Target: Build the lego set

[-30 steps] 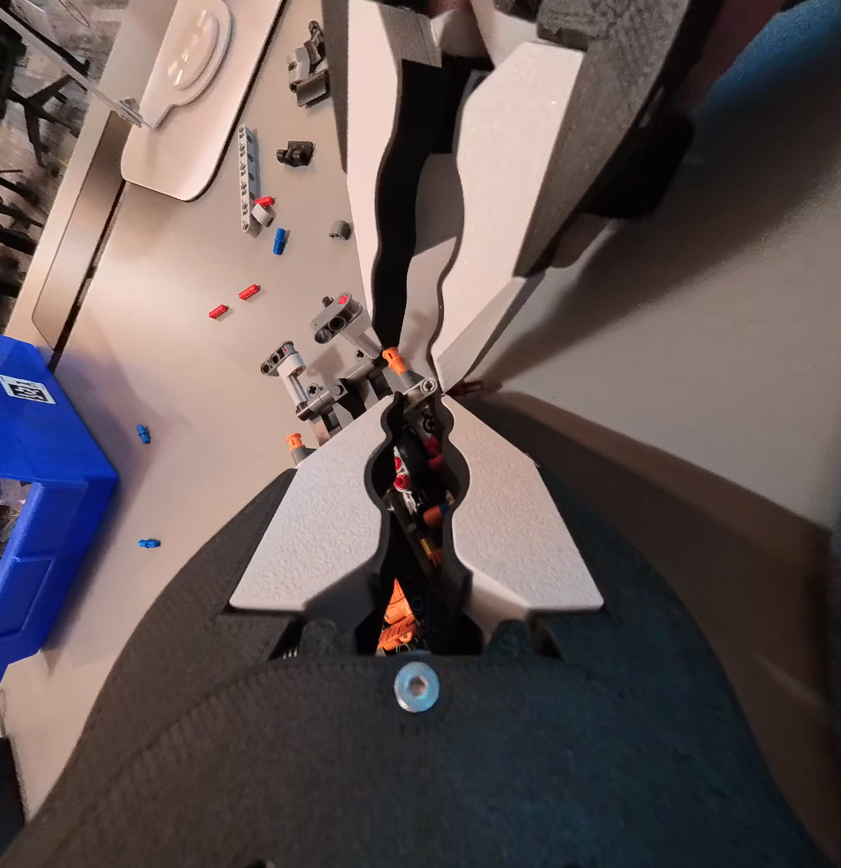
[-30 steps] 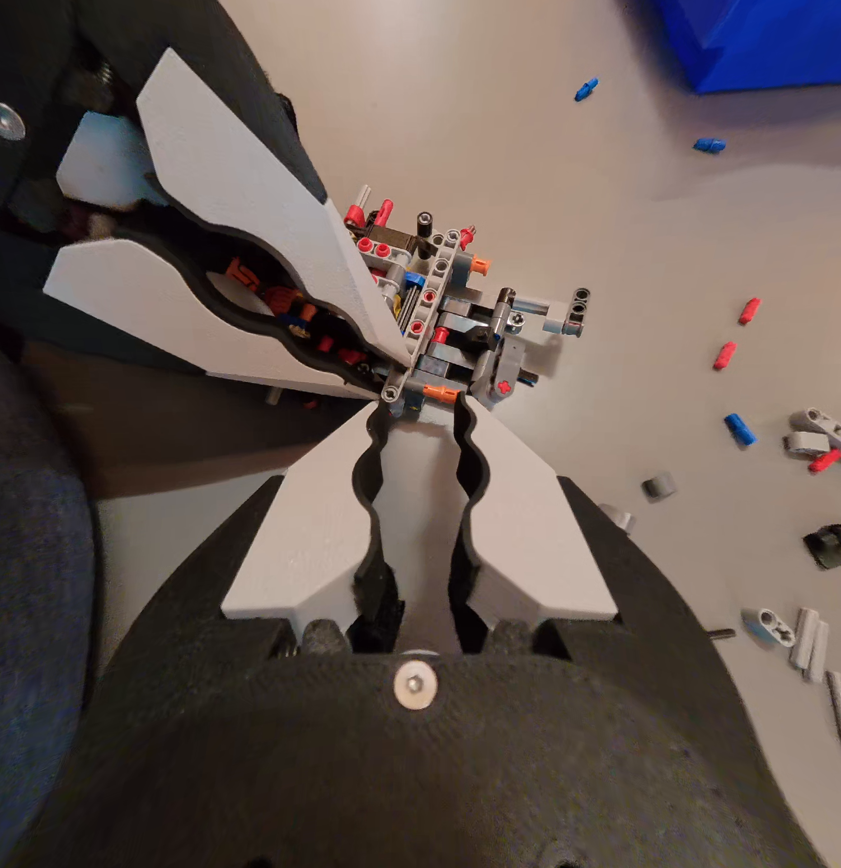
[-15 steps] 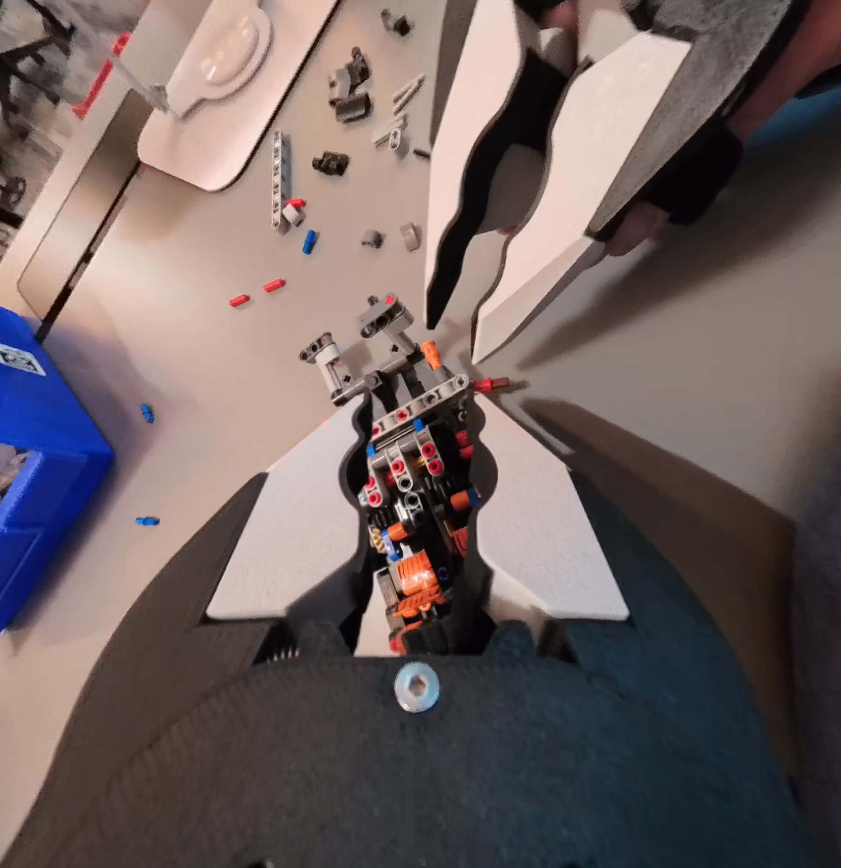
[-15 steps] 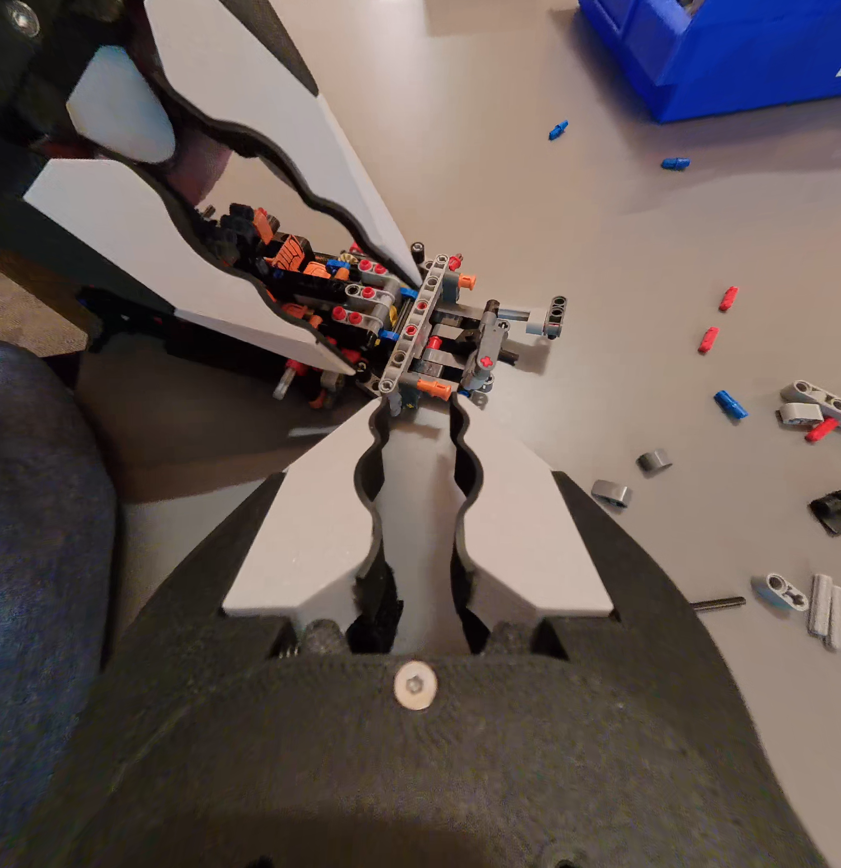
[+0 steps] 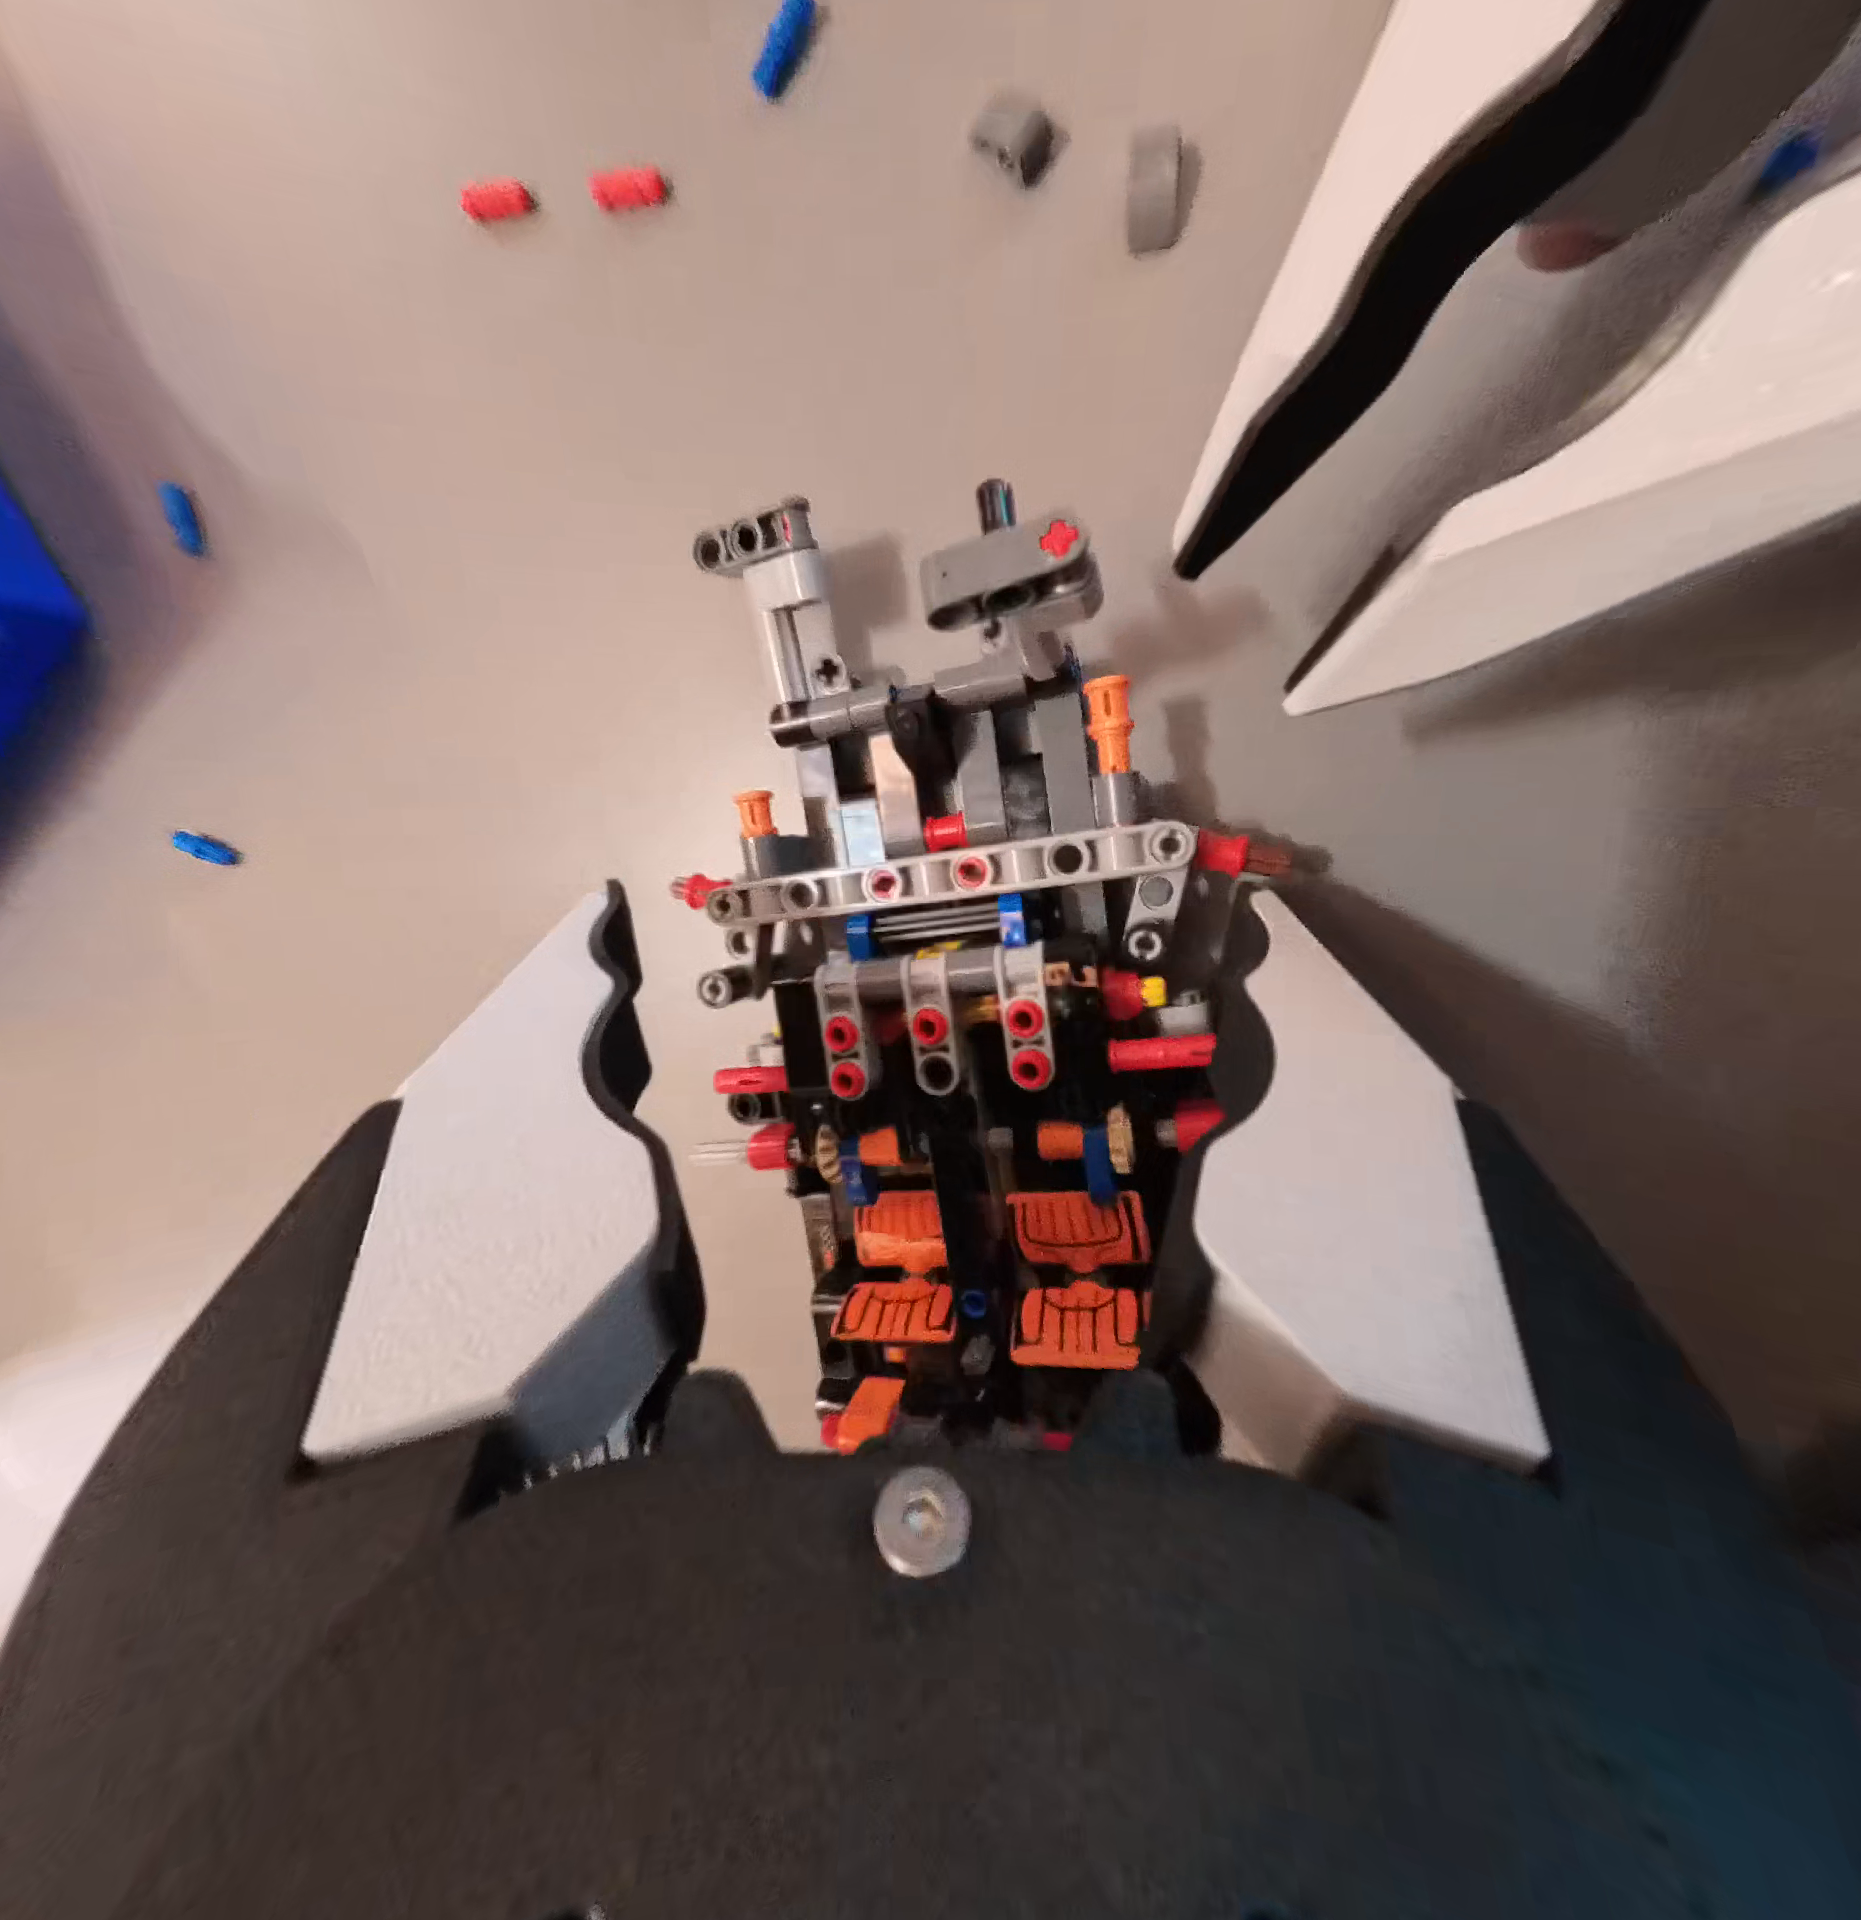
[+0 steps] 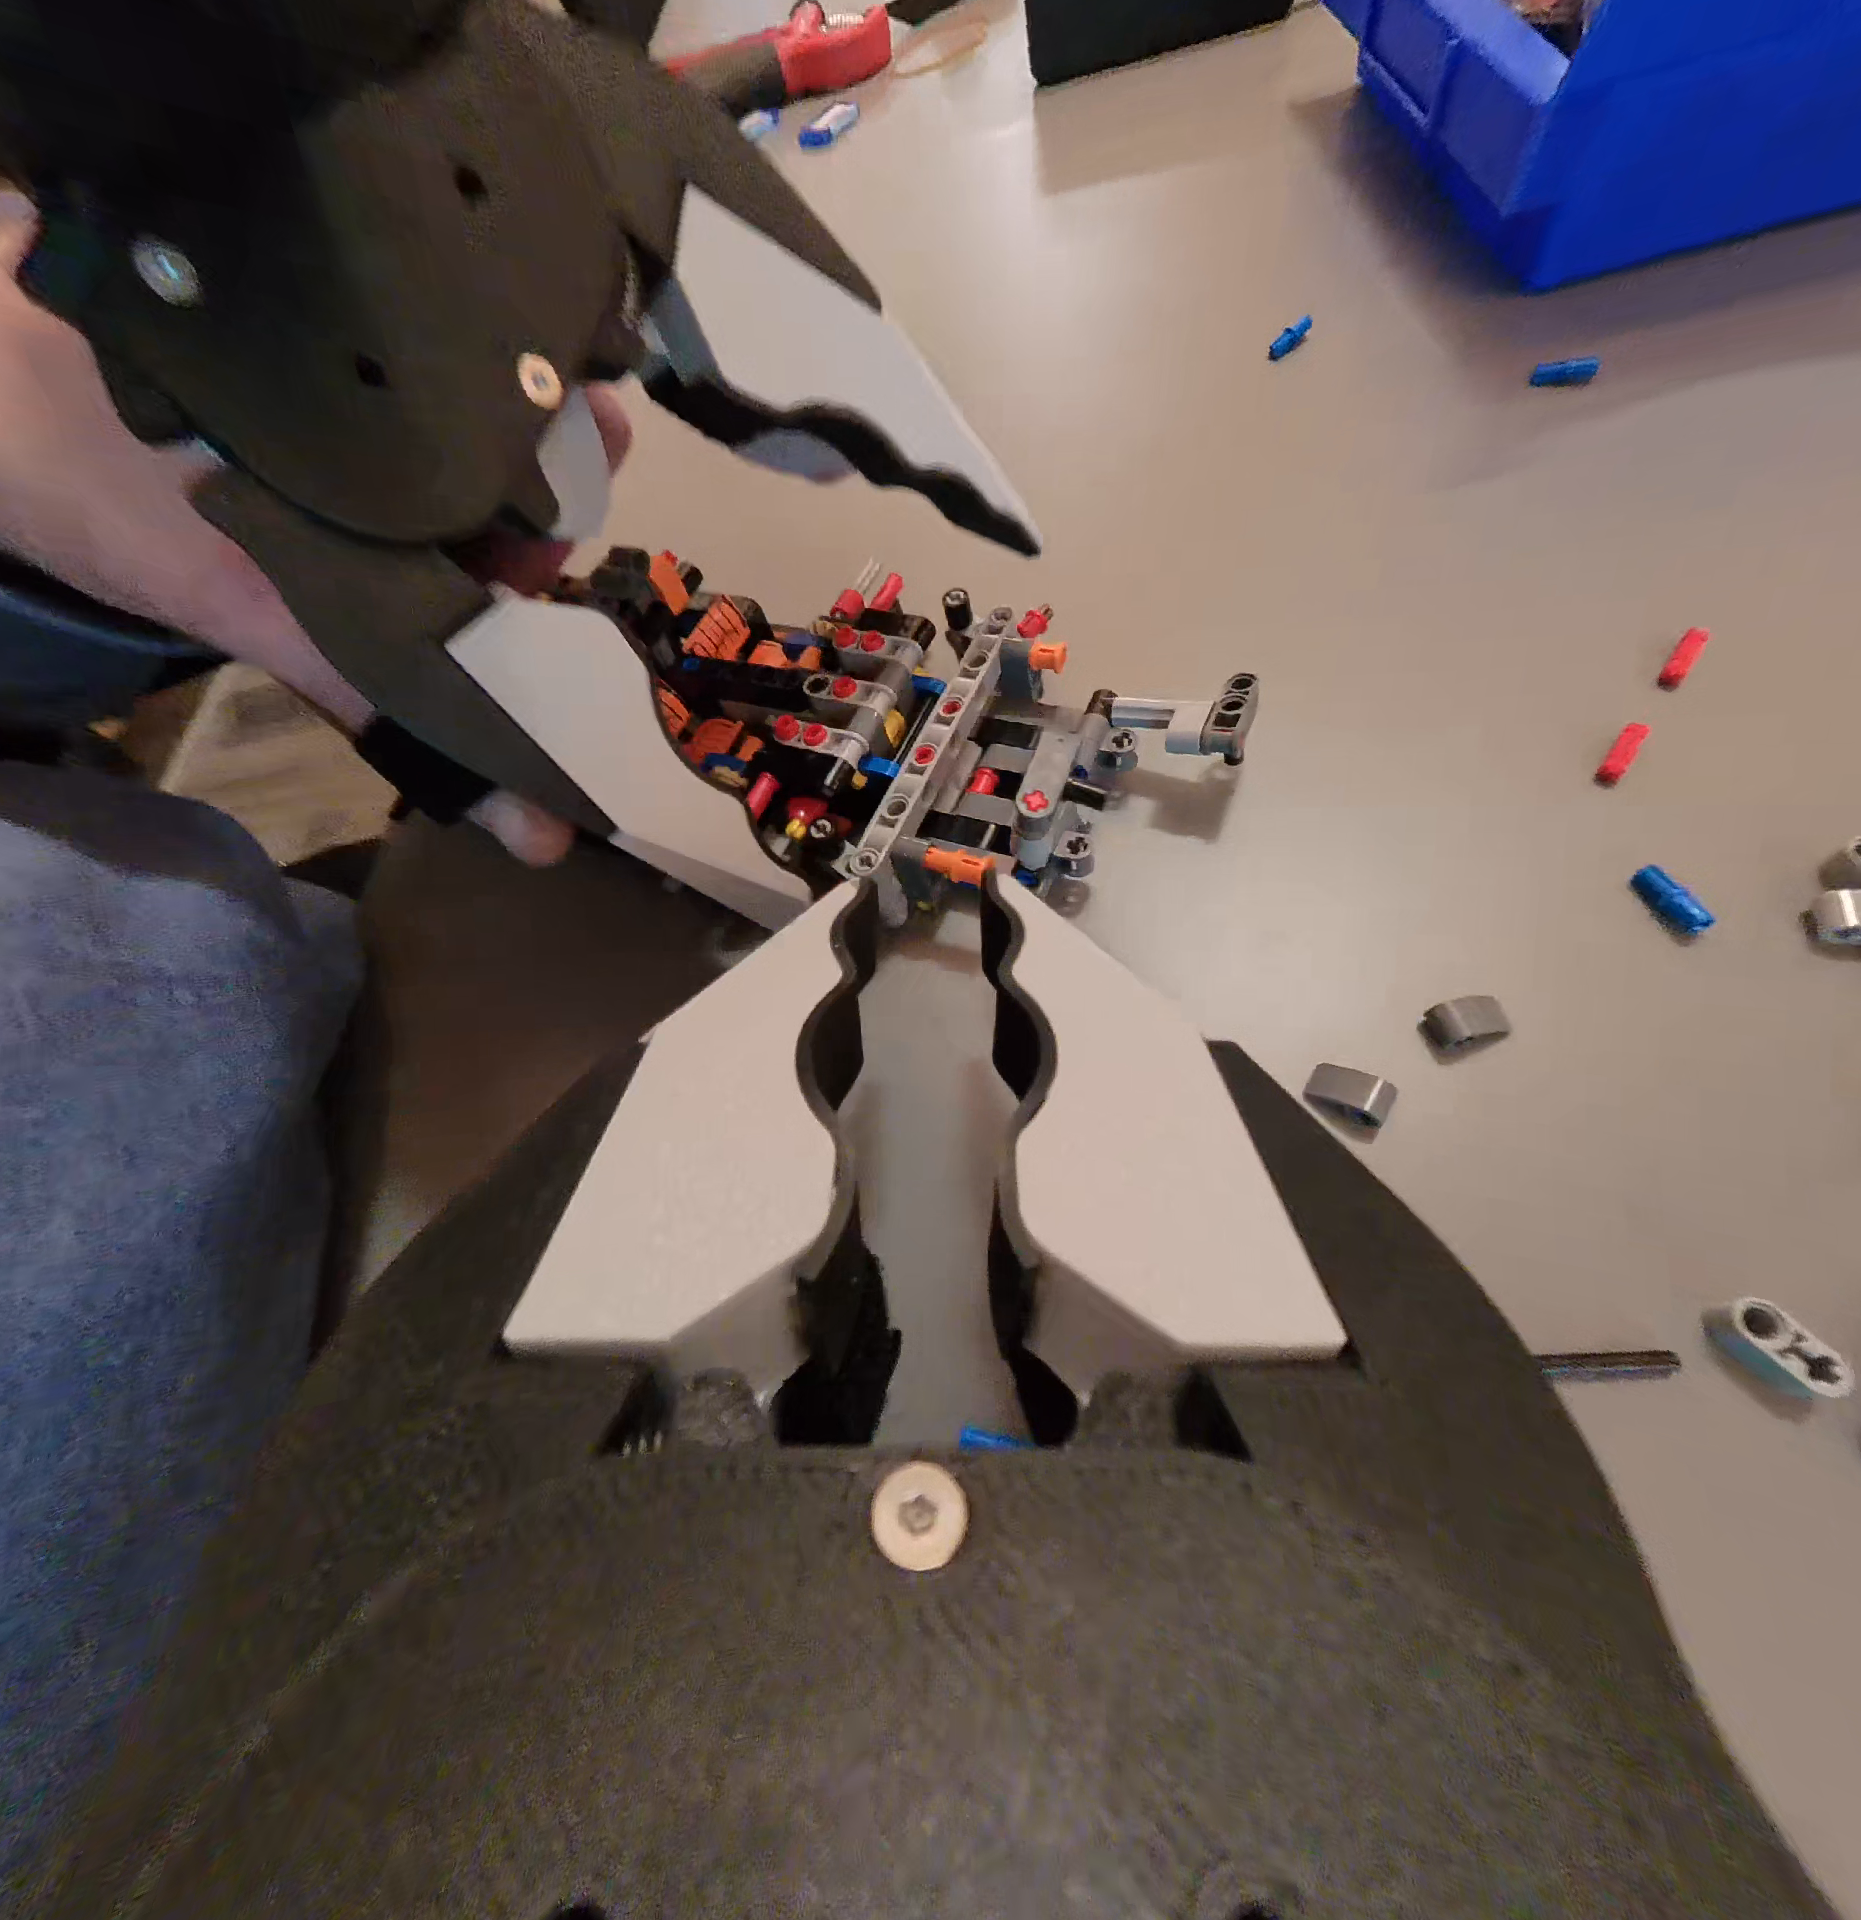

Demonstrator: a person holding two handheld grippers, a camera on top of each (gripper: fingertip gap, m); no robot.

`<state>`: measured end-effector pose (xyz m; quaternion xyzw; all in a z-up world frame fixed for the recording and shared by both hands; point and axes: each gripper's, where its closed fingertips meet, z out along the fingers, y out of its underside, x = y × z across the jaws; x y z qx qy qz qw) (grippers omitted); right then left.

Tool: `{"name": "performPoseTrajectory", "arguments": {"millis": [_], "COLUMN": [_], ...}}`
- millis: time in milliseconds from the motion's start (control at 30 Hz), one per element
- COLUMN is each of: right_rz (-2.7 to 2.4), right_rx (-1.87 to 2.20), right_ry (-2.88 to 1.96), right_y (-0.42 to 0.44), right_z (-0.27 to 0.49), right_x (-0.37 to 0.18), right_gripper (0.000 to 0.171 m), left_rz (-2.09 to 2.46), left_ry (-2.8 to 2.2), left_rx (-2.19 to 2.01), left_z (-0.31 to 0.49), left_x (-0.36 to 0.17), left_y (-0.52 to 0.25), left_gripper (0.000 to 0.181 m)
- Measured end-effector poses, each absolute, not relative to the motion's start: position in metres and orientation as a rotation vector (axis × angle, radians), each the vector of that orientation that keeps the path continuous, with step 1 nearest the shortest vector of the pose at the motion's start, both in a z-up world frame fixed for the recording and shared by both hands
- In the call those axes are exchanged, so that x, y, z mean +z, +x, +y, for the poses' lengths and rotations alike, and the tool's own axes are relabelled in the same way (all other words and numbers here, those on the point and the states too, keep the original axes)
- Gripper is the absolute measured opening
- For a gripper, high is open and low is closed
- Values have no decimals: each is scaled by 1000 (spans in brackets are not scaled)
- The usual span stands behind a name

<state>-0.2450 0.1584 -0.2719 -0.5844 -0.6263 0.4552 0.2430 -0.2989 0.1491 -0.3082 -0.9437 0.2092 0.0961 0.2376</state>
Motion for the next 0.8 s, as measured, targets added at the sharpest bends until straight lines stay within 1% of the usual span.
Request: {"name": "performPoseTrajectory", "arguments": {"millis": [133, 200, 267, 300, 500, 633, 767, 800], "right_rz": [-1673, -1664, -1654, -1669, -1702, -1762, -1785, -1786], "right_rx": [1270, 1308, 1326, 1321, 1313, 1291, 1269, 1277], "right_ry": [-1669, -1695, -1699, -1706, -1709, -1706, -1700, -1697], "right_y": [-245, -246, -248, -249, -256, -261, -265, -265], "right_z": [166, 167, 167, 167, 162, 160, 159, 159], "right_x": [-279, -280, -279, -281, -284, -290, -292, -291], "right_gripper": [12, 12, 10, 8, 10, 6, 7, 7], "left_rz": [515, 490, 491, 485, 490, 469, 499, 512], "left_ry": [-2615, -2628, -2627, -2627, -2629, -2628, -2619, -2615], "left_rx": [175, 151, 139, 136, 163, 128, 136, 149], "left_z": [152, 154, 155, 155, 152, 153, 153, 152], "left_x": [-313, -314, -314, -314, -313, -312, -312, -312], "left_y": [-293, -293, -292, -292, -298, -296, -296, -298], "left_gripper": [98, 97, 91, 91, 90, 90, 86, 82]}}
